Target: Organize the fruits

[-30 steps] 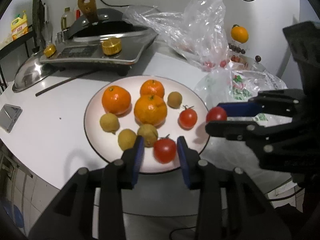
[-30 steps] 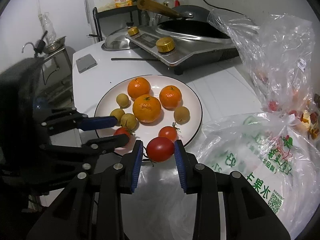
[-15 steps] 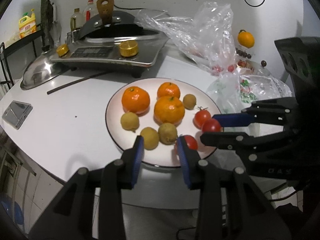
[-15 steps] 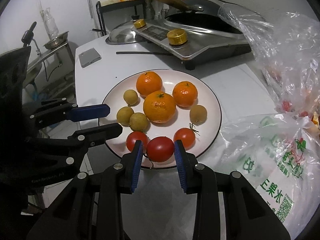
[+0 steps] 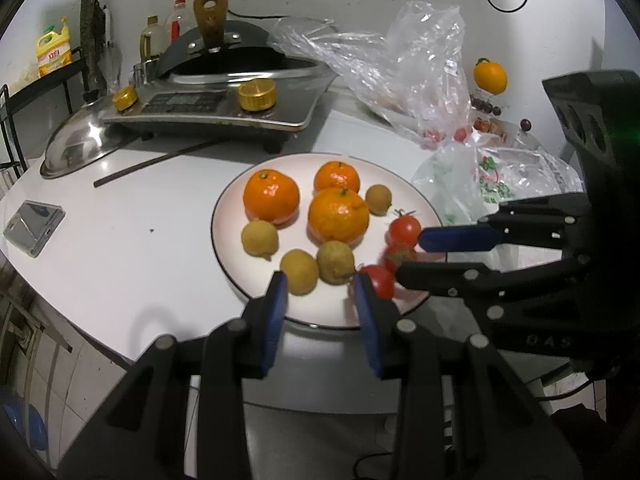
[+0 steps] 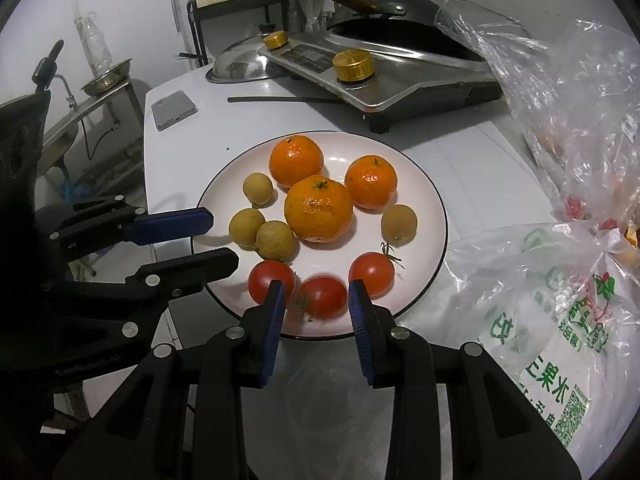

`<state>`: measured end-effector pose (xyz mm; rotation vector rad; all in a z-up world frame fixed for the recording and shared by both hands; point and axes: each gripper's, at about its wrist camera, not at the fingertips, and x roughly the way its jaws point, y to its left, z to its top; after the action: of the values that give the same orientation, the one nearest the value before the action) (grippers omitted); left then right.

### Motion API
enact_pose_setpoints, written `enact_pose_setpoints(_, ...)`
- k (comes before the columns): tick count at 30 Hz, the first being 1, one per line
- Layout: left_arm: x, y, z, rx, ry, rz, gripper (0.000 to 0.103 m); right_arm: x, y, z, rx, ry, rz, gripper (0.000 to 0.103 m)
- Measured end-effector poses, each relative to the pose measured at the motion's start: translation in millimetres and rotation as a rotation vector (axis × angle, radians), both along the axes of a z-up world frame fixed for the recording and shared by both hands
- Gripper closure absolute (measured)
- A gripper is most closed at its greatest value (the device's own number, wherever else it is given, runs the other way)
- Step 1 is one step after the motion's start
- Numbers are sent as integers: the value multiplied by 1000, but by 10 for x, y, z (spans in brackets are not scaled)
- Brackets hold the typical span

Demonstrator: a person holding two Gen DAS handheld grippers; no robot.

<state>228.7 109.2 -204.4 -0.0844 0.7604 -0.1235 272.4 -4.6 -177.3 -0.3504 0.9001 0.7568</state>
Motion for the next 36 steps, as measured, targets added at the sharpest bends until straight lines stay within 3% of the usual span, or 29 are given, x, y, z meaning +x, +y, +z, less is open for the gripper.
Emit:
enact_pose_setpoints(16, -118, -133, 129, 27, -21, 2, 67, -107, -160, 120, 22, -28, -8, 67)
enact_pose_setpoints(36, -540, -423, 477, 49, -96, -1, 67, -500, -493, 461, 75, -105, -28, 67)
